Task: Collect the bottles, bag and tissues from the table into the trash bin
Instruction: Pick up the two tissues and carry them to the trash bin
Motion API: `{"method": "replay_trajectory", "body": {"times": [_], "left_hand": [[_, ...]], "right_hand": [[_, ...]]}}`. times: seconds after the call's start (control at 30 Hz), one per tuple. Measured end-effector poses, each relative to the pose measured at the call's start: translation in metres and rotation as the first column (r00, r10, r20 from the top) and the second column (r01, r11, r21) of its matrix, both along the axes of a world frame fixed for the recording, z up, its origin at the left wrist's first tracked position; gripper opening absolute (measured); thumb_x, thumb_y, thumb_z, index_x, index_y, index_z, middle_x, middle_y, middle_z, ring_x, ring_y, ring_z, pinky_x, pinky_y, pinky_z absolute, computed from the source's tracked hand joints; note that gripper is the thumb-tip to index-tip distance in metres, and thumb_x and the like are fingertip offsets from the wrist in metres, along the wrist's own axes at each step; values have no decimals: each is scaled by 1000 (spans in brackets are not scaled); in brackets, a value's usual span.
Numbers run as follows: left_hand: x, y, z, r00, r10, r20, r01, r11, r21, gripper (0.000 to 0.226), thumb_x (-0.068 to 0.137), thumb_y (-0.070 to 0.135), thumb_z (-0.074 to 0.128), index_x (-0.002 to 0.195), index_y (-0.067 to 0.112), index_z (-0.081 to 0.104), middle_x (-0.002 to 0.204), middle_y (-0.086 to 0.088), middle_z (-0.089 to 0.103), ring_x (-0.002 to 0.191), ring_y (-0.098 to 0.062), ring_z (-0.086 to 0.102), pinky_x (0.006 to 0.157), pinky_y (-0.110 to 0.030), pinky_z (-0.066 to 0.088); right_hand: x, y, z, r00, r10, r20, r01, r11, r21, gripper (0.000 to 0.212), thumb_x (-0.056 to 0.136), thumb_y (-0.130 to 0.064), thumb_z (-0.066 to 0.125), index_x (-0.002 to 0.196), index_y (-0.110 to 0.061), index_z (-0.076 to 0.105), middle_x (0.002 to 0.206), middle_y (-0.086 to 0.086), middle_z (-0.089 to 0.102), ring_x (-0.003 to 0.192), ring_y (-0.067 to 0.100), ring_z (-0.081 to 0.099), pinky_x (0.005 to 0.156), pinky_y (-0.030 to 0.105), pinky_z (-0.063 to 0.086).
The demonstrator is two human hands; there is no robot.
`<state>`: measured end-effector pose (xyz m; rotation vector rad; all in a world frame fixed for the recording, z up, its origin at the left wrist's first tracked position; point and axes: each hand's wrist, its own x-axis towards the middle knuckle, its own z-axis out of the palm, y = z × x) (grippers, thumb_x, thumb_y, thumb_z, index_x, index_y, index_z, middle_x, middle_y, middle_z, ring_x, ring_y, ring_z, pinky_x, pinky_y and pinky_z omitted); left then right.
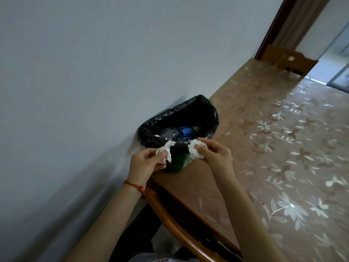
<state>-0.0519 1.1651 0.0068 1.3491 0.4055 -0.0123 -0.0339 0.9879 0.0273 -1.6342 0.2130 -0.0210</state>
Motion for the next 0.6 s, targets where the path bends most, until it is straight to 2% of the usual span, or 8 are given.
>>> {"method": "replay_trajectory", "body": {"times": [0.13, 0.37, 0.47, 0.53, 0.6], "left_hand": [[10, 5, 3, 1000, 5, 21, -5, 1000, -2, 9, 77, 6, 68, 73, 15, 68, 71, -7, 66, 65, -16, 63, 53, -18, 53], [16, 14, 4, 999, 42, 33, -42, 999, 2, 11, 77, 5, 69, 72, 15, 68, 69, -5, 67, 61, -11, 64, 53, -19, 53], [16, 16, 3, 998, 54, 30, -54, 999, 0, 11, 77, 5, 69, 72, 15, 68, 68, -4, 68, 62, -13, 64, 53, -19, 53], [15, 15, 3, 999, 43, 26, -43, 999, 8, 10, 77, 6, 68, 73, 15, 68, 70, -5, 68, 64, -14, 64, 54, -19, 54], [15, 15, 4, 999, 34, 28, -34, 999, 15, 10, 78, 6, 68, 73, 15, 68, 71, -6, 68, 66, -15, 64, 55, -19, 54]], "right_hand": [[27, 9, 13, 999, 5, 38, -3, 999, -43, 20, 79, -13, 70, 98, -18, 69, 79, 2, 69, 71, 12, 64, 66, 20, 55], [68, 20, 12, 999, 3, 48, 2, 995, -101, 25, 78, -16, 71, 103, -13, 69, 81, 2, 68, 76, 15, 65, 76, 29, 57], [74, 22, 10, 998, 23, 65, -14, 990, -142, 26, 79, -16, 69, 106, -12, 67, 77, -3, 65, 70, 8, 61, 66, 16, 52], [75, 22, 9, 997, 38, 65, -26, 985, -173, 29, 81, -17, 68, 109, -13, 66, 83, -4, 66, 76, 7, 61, 66, 13, 49], [73, 21, 7, 997, 59, 51, -47, 976, -212, 33, 82, -20, 68, 113, -13, 63, 94, -1, 67, 89, 11, 63, 75, 20, 50]]}}
